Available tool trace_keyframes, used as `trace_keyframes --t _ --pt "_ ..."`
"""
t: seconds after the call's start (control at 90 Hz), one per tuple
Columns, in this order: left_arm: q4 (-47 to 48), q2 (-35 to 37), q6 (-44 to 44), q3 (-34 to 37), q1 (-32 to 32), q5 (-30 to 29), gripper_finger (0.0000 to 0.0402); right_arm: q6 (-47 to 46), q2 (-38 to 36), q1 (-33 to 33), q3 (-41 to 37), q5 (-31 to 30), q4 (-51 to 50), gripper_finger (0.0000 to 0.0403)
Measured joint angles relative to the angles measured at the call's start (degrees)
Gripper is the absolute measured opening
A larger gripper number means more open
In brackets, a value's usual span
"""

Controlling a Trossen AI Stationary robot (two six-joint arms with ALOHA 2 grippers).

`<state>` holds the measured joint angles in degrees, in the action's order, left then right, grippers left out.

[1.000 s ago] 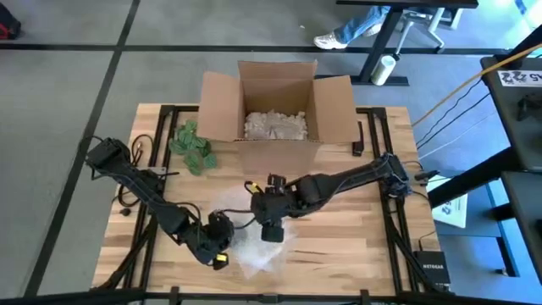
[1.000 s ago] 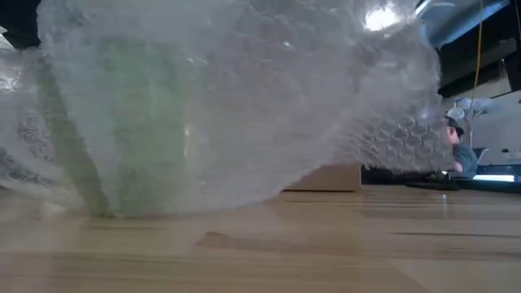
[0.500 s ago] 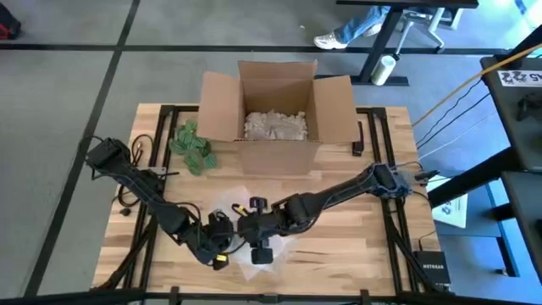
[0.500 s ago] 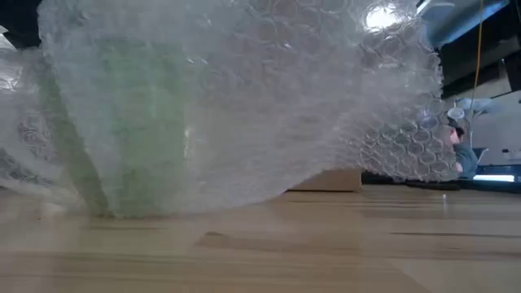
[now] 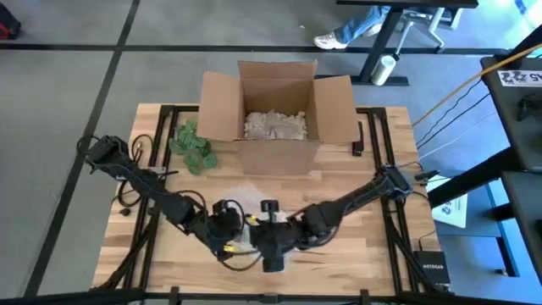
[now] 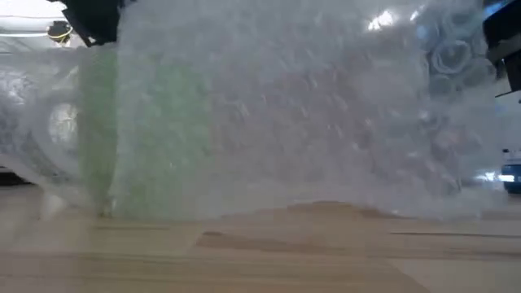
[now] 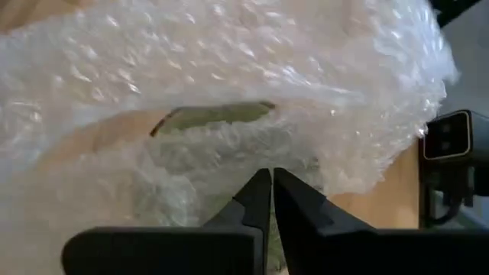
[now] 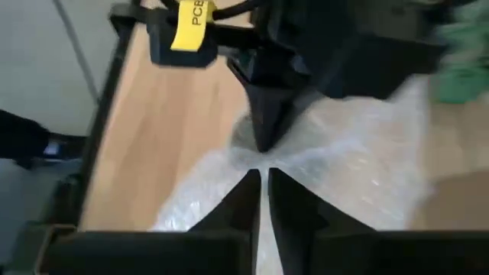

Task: Wrap mug
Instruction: Wrap the green mug in bubble wrap

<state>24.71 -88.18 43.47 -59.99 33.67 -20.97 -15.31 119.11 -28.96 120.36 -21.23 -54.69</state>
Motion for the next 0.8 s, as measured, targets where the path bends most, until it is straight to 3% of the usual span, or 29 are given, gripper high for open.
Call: trace_keyframes --t 0.111,0.278,0.456,0.667,0.8 --pt "0.82 -0.02 0.06 -0.98 0.25 0.80 0.0000 -2.60 -2.27 -1.71 0.11 -4.45 -3.58 0.0006" --pt "4.54 -0.02 -0.05 -5.27 1.37 0.77 0.0000 -5.99 -1.81 -2.19 -0.08 -4.77 -7.96 0.0001" --pt "9.03 -0.02 -0.04 -9.27 2.45 -1.24 0.0000 -6.70 -1.62 -2.13 -3.06 -6.15 -4.67 0.0002" --pt "11.79 -0.13 0.16 -9.88 1.79 -2.87 0.0000 -3.81 -1.53 1.28 -9.39 2.90 5.21 0.0000" --pt "12.15 -0.52 -0.19 -9.43 0.84 -3.83 0.0000 -1.67 -1.46 3.57 -11.74 5.54 12.73 0.0000"
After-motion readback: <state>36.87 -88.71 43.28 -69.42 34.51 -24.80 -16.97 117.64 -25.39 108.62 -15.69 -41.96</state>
